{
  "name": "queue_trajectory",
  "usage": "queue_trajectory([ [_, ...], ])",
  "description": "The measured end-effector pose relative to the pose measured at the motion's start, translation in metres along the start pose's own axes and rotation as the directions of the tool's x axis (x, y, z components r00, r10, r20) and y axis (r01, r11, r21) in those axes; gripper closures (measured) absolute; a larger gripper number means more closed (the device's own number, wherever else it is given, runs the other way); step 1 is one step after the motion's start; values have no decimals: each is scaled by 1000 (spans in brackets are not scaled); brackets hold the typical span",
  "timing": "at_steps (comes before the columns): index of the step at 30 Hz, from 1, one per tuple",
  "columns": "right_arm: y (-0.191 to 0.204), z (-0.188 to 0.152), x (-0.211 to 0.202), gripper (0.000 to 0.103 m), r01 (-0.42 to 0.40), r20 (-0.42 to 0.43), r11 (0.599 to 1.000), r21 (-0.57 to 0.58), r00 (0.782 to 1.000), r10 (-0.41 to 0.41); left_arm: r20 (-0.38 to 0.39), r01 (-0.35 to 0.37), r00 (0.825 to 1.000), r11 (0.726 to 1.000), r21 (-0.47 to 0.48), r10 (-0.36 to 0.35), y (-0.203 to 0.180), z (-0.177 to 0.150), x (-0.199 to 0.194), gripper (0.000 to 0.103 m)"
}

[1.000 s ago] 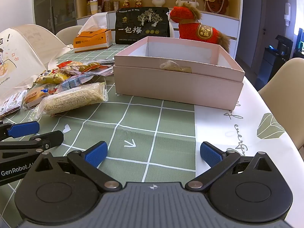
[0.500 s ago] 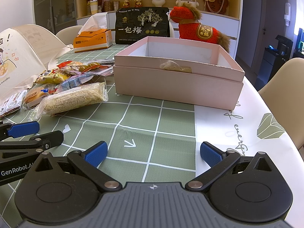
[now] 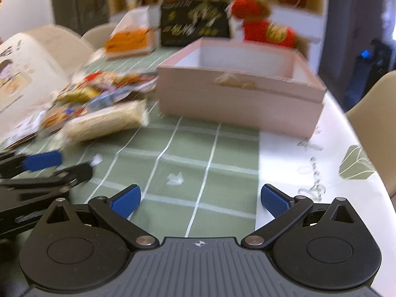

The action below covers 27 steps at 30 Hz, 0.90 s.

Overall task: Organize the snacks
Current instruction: 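Grasp the white biscuit packet with the left gripper while the right grasps the rice-cracker bag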

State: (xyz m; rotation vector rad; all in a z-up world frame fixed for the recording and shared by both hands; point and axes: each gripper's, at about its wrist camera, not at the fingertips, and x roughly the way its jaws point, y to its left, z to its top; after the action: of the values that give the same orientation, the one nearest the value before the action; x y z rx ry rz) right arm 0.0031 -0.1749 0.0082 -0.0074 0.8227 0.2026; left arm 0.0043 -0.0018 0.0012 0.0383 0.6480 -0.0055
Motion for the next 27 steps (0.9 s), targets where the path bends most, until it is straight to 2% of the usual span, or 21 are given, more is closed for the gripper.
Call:
queue_trajectory([
  [3,-1,4,-3,0,-30,-94,998,-62,995,24,-36,-10,999,999,-48,8,8,3,-10,44],
  [5,-3,3,-4,0,-38,-103,997,-65,994,32,-17,11,1000,996,-93,-13,23,14,-25,43],
  [7,-3,1,-6,0,-24,-92,998,-54,996,19,26,0,1000,995,-101,3,42,29,-34,42],
  [9,2,-2,-7,0,18,-94,999,-46,995,-22,48,-49,997,987,-150,57,77,46,-34,42],
  [10,4,-2,-7,0,27,-102,998,-49,994,-32,32,-102,994,978,-182,109,95,53,-28,42],
  [12,8,1,-6,0,16,-117,998,-68,993,-24,-36,-233,972,941,-247,231,131,60,-13,43],
  [13,9,4,-5,0,6,-135,997,-77,991,-16,-105,-313,950,904,-290,295,152,61,-3,45],
  [14,11,8,-4,0,-4,-154,997,-76,988,-8,-187,-388,921,853,-349,342,175,61,7,45],
  [15,14,13,-4,4,-15,-157,998,-64,988,4,-239,-417,907,814,-404,346,193,58,13,46],
  [17,22,25,-7,6,-31,-120,999,-31,992,27,-265,-388,920,768,-510,288,219,53,21,46],
  [18,29,33,-8,6,-29,-93,999,-17,995,27,-265,-372,926,764,-527,268,224,52,23,46],
  [19,37,41,-8,6,-28,-72,1000,-6,997,27,-265,-361,930,773,-521,255,225,52,27,45],
  [23,65,83,13,6,-6,-41,995,100,999,10,-237,-308,945,850,-427,224,213,59,39,45],
  [25,75,100,36,6,-8,-54,986,164,998,17,-229,-284,952,872,-399,205,205,64,45,42],
  [27,86,107,58,7,30,-75,989,147,997,-19,-221,-263,956,891,-370,191,200,67,48,41],
])
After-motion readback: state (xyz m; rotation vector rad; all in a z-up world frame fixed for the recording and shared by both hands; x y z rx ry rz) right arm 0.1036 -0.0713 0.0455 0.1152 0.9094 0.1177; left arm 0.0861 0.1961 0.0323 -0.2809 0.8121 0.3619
